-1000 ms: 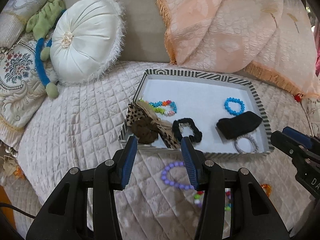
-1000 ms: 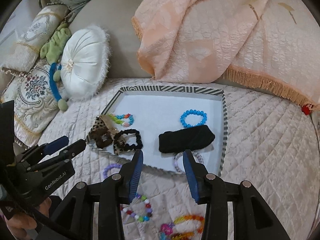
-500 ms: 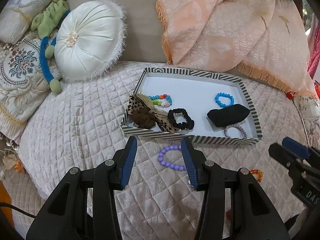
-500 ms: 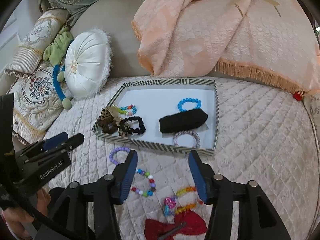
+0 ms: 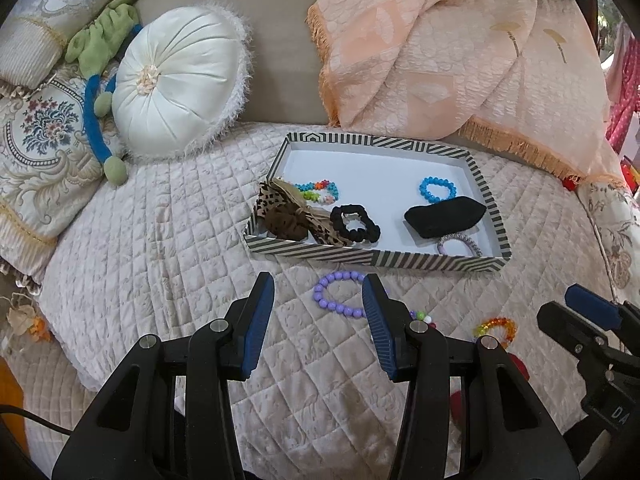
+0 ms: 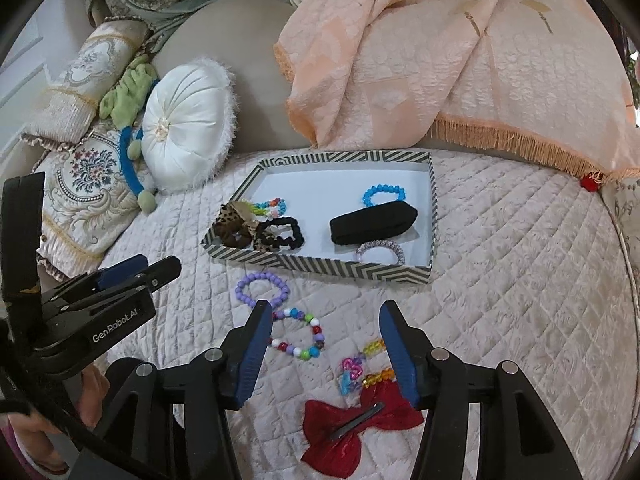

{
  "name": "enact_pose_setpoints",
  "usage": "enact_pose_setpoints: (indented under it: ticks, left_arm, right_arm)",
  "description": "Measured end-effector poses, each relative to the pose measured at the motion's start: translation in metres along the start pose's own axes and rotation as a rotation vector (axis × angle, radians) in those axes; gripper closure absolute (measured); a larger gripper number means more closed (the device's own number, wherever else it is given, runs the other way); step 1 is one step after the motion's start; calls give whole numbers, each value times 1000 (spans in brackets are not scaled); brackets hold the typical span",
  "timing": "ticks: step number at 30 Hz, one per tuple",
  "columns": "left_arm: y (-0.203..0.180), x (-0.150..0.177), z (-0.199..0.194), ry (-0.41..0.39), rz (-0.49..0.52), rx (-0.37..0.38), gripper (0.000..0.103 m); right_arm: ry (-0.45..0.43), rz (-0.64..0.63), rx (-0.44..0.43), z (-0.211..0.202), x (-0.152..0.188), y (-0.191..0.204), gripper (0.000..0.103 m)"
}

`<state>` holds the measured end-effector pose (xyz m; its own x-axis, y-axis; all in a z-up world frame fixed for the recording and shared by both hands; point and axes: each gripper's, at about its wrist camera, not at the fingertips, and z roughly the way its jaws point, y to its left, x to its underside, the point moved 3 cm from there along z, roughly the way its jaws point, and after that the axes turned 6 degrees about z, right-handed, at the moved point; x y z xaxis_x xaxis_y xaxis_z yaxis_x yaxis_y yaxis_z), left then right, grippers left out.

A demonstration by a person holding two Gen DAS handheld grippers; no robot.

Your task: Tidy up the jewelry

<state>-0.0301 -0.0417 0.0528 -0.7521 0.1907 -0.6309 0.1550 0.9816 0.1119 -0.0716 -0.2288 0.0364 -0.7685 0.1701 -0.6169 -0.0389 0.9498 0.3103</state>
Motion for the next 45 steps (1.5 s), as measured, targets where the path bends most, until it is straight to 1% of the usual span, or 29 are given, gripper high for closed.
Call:
enact_pose_setpoints:
  ticks: [3, 11, 15, 17, 18, 19, 22, 26, 28, 31, 34, 39, 45]
  left_arm:
    - [-1, 3, -3, -1, 7, 3, 58]
    - [-1, 8, -9, 2, 5, 16, 58]
    - [2, 9, -7, 21, -4, 35, 57]
    - [8, 9, -3, 40, -20, 66, 55]
    - [13, 9, -1, 49, -36, 93, 49]
    - [18, 9, 0, 54, -57, 114, 47]
    - [30, 8, 5, 66, -89, 125, 46]
    - [41, 10, 21, 113, -132, 152, 46]
    - [44, 13, 30, 138, -147, 150, 46]
    - [46, 18, 44, 171, -163, 149, 46]
    - [43, 23, 61, 216, -177, 174, 46]
    - [45, 25, 88, 259, -198, 180, 46]
    - [42, 20, 118, 296, -206, 187, 45]
  right_arm:
    - [3, -1, -5, -4, 5, 2, 50]
    - [7, -20, 16, -10, 11, 3, 50]
    - [11, -22, 14, -12, 12, 1, 50]
    - [11, -21, 25, -13, 14, -3, 49]
    - [13, -19, 28, -13, 14, -6, 49]
    - [15, -17, 31, -13, 15, -9, 49]
    - [32, -2, 51, -9, 19, -24, 49]
    - [69, 36, 66, 0, 28, -49, 49]
    - [80, 55, 86, 3, 31, -62, 49]
    - [97, 86, 94, 12, 32, -78, 49]
    - [115, 104, 104, 25, 32, -89, 49]
    - [163, 87, 117, 55, 33, -96, 49]
    - [221, 23, 134, 84, 34, -95, 49]
